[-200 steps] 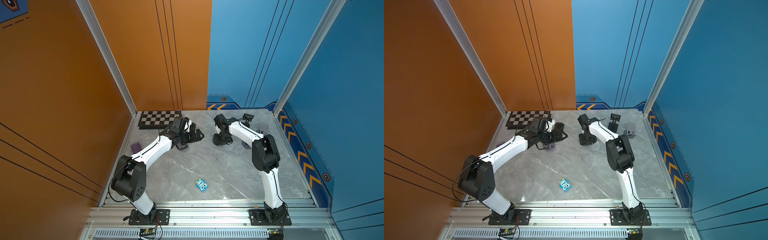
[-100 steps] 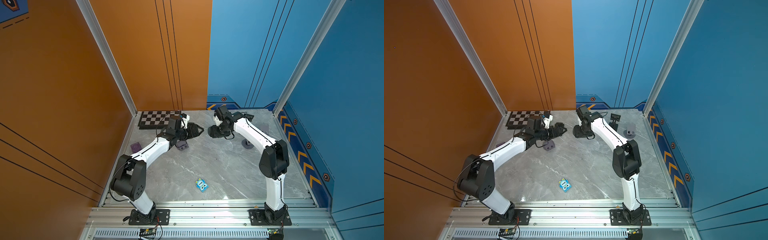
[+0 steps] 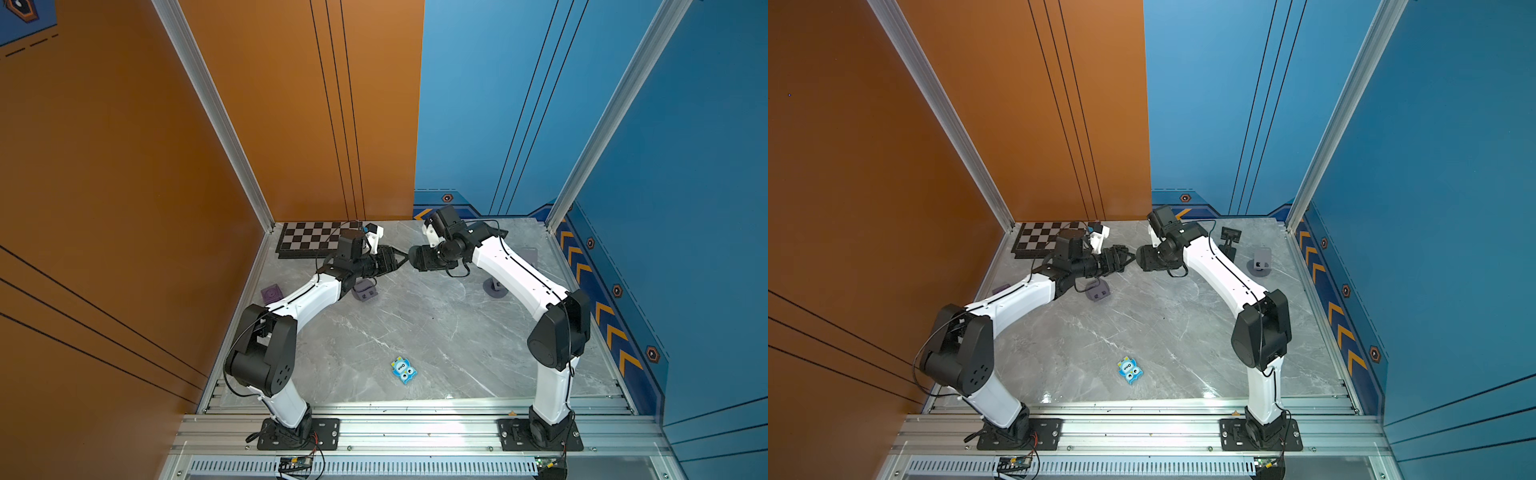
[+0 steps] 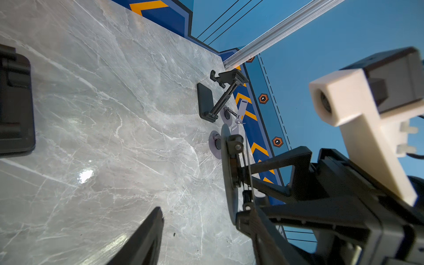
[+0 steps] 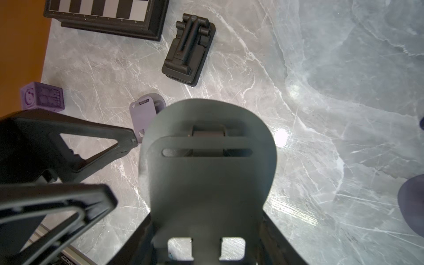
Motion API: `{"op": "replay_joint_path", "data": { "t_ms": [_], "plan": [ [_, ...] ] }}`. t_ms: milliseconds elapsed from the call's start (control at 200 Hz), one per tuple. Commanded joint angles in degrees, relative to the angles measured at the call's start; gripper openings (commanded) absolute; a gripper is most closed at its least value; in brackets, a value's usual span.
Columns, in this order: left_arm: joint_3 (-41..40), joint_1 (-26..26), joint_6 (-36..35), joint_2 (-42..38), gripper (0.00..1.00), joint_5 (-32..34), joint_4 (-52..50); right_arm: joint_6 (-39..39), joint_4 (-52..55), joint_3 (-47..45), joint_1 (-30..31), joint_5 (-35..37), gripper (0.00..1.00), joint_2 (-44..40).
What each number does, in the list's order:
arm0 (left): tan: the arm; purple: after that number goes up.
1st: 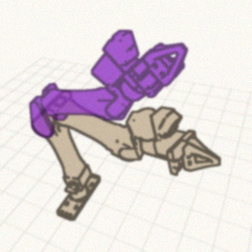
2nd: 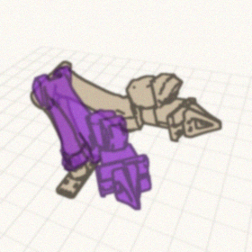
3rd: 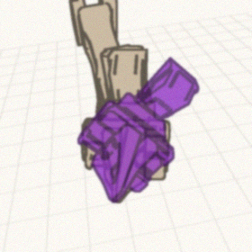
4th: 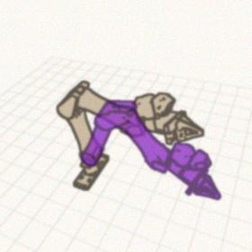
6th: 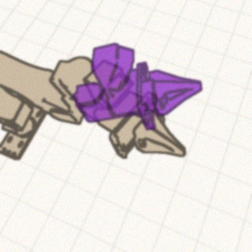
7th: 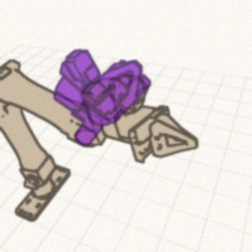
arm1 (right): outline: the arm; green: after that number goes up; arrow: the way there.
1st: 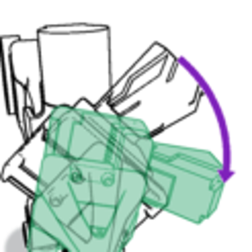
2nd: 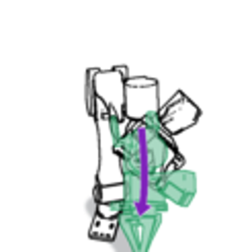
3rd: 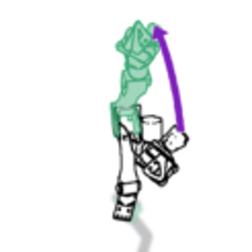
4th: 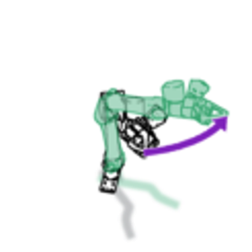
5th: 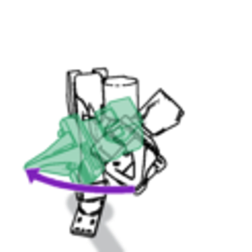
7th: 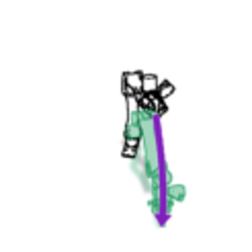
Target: Open the phone stand
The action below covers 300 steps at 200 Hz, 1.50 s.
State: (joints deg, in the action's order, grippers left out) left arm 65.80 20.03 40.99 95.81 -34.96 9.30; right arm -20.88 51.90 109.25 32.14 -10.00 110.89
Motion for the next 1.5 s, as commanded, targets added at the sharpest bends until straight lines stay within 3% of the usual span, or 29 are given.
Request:
{"op": "replay_joint_path", "data": {
  "t_ms": [0,641,796,996,1496],
  "plan": [
    [-0.67,-0.26,0.39,0.91,0.61,-1.91,1.69,-0.99,-0.92,1.21,0.19,-1.60,0.33,-2.07],
    [0.07,-0.09,2.84,3.95,0.61,-5.55,4.82,0.10,-2.95,6.05,3.79,-4.96,0.33,-0.07],
    [0.38,0.36,3.61,3.36,0.49,-6.31,5.29,-0.24,-2.87,7.00,4.33,-5.01,0.33,0.53],
    [0.30,0.80,3.67,2.65,0.00,-8.19,5.24,-1.56,-2.16,9.20,4.11,-5.83,0.33,1.74],
    [-4.50,-1.61,-0.39,1.05,0.00,-6.45,5.12,-1.37,7.21,19.82,2.07,-7.80,0.33,7.41]
  ]
}}
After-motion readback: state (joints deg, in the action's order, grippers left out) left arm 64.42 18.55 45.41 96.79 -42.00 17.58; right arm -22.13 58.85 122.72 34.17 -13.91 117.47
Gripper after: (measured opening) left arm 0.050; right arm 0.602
